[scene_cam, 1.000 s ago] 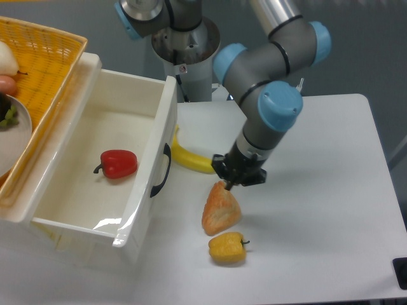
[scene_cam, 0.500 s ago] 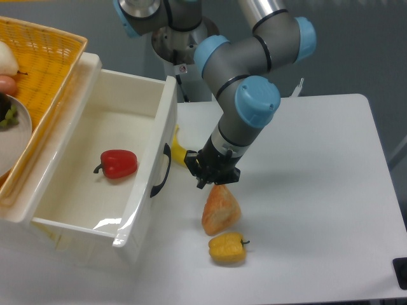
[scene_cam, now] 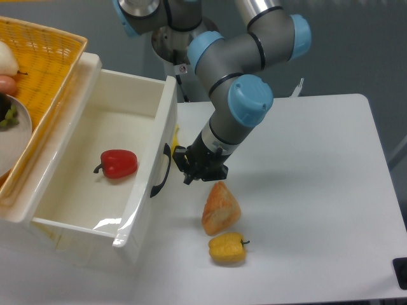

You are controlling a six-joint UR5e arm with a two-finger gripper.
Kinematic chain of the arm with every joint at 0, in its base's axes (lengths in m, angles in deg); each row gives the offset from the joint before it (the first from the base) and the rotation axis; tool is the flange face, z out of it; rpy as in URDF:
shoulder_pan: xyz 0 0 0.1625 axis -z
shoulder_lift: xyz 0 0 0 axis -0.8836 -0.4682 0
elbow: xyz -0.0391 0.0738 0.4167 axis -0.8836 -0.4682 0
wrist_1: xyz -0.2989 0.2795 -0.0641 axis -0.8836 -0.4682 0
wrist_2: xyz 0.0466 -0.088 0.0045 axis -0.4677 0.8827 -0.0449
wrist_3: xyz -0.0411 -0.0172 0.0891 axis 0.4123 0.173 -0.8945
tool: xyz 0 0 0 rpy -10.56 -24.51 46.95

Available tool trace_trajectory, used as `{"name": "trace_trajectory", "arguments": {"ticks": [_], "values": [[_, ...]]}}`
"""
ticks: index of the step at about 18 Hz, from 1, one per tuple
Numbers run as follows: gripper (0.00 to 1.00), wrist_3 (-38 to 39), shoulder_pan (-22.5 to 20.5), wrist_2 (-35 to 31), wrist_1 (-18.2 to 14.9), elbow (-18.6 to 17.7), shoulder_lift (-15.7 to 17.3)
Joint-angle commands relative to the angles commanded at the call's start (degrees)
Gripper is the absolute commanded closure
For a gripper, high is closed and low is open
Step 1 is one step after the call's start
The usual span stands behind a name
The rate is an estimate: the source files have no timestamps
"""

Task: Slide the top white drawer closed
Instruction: 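Lower the gripper against the drawer front beside its black handle, then push the drawer front with the gripper into the cabinet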

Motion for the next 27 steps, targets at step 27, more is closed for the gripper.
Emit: {"name": "trace_trajectory", "arguments": {"ticks": [27], "values": [[1.0, 0.09, 1.05, 2.9, -3.43, 0.26, 2.37]]}}
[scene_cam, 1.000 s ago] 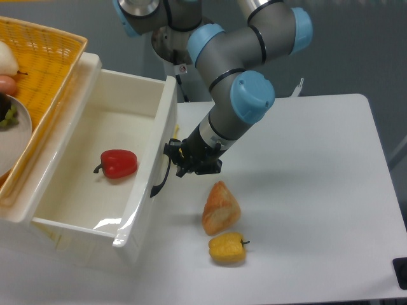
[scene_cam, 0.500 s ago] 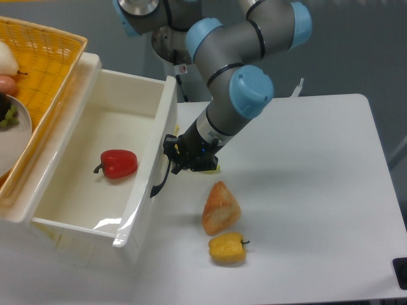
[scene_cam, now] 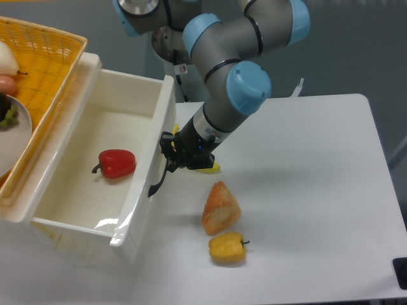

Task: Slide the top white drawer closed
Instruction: 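Push the drawer front with the gripper into the cabinet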

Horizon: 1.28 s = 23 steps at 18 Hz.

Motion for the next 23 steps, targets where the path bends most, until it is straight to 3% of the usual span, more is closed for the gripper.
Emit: {"name": "trace_trajectory", "arguments": {"ticks": [23], "values": [[1.0, 0.09, 2.64, 0.0, -1.67, -0.26, 0.79]]}}
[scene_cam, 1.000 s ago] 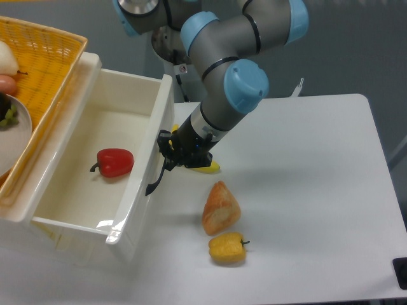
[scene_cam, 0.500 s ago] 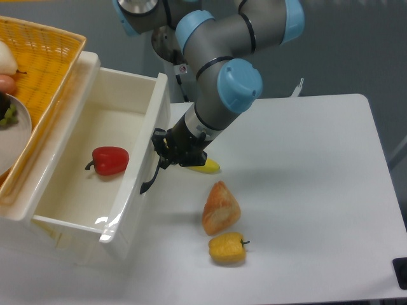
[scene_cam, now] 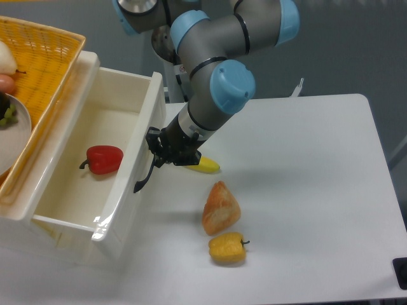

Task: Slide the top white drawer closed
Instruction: 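Push the drawer front with the gripper into the cabinet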

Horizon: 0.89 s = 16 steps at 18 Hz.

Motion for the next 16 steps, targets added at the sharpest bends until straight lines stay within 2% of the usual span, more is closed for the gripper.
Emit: {"name": "trace_trajectory", "arguments": {"ticks": [16], "values": [[1.0, 2.02, 3.34, 0.7, -0.79, 0.0, 1.14]]}}
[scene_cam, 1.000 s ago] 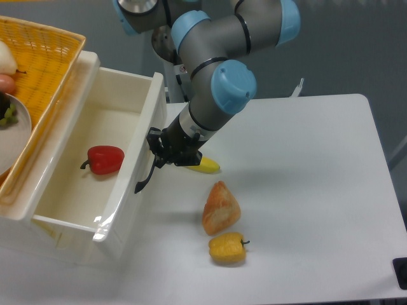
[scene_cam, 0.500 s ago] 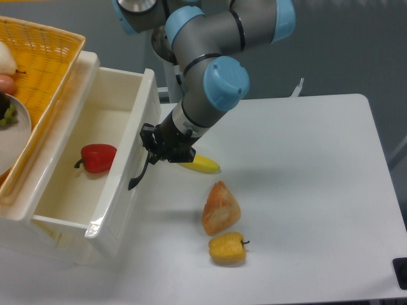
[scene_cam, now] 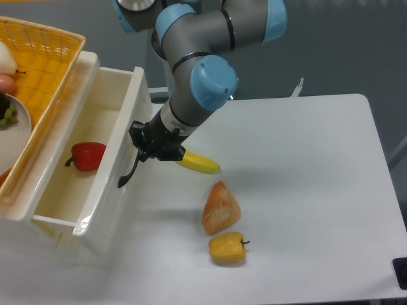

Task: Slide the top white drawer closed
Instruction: 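Push the drawer front with the gripper into the cabinet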

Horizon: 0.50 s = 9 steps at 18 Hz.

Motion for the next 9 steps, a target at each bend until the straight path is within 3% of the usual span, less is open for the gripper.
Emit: {"name": "trace_trajectory", "arguments": {"ticks": [9], "values": [[1.0, 1.58, 2.29, 0.44, 0.26, 0.0, 0.09]]}}
